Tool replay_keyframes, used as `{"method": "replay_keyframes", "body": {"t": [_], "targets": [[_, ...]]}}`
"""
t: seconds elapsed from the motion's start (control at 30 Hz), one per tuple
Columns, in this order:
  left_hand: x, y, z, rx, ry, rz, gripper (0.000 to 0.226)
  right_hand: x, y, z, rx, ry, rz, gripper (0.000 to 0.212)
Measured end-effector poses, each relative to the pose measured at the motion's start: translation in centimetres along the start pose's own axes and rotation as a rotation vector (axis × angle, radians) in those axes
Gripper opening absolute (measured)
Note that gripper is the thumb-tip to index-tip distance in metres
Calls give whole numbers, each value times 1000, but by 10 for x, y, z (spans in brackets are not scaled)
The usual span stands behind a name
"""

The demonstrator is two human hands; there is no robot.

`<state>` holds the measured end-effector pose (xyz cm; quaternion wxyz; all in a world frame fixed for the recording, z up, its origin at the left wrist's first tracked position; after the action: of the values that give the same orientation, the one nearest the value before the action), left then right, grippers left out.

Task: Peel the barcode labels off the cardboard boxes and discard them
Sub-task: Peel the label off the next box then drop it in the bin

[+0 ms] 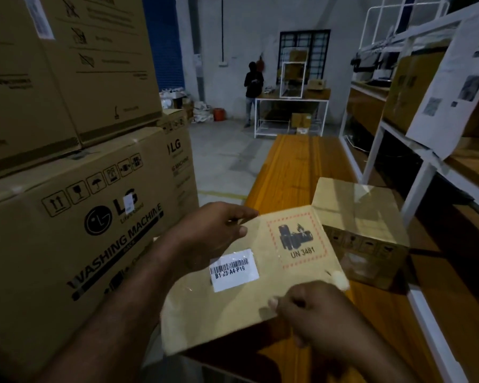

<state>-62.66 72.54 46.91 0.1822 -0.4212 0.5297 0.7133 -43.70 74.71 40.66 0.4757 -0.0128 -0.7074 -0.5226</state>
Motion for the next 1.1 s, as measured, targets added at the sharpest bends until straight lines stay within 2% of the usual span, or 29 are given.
{"method": "replay_keyframes", "body": {"t": [0.07, 0.13, 0.27, 0.33, 0.4, 0.47, 0.57, 0.67, 0.77, 0.93, 1.1], "targets": [[-10, -2, 2, -15, -101, 110, 35, 7, 19, 11, -176, 94, 20, 25], [-8, -2, 6, -43, -124, 151, 34, 19, 29, 20, -288, 211, 92, 18], [-4, -2, 6, -96, -104, 55, 30, 38, 23, 35, -382, 303, -157, 52], [-5, 9, 4, -199, -126, -7, 27, 40, 18, 41, -385, 287, -288, 60], [-4, 31, -4, -368, -157, 6, 23, 38, 17, 46, -381, 264, -313, 63], [-1, 50, -21, -522, -184, 65, 18, 37, 19, 49, -397, 260, -291, 65], [6, 54, -58, -630, -203, 274, 13, 37, 18, 53, -421, 252, -298, 62], [9, 35, -82, -637, -297, 502, 33, 38, 17, 54, -439, 238, -289, 54], [19, 25, -84, -631, -329, 516, 48, 38, 19, 55, -454, 228, -270, 48], [18, 24, -88, -662, -375, 462, 18, 38, 19, 52, -472, 228, -264, 46], [16, 28, -89, -700, -395, 392, 14, 38, 19, 50, -475, 235, -261, 48]]}}
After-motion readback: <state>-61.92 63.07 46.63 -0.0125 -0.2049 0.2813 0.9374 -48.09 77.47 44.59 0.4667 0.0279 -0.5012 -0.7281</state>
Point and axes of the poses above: each hand's wrist, its own z-axis towards the middle knuckle, its own y-axis out of the back of the hand, x = y × z, the point moved 9 cm from there along z, towards the middle knuckle, and after that the axes turned 8 degrees about -x, right-handed, at the moved point
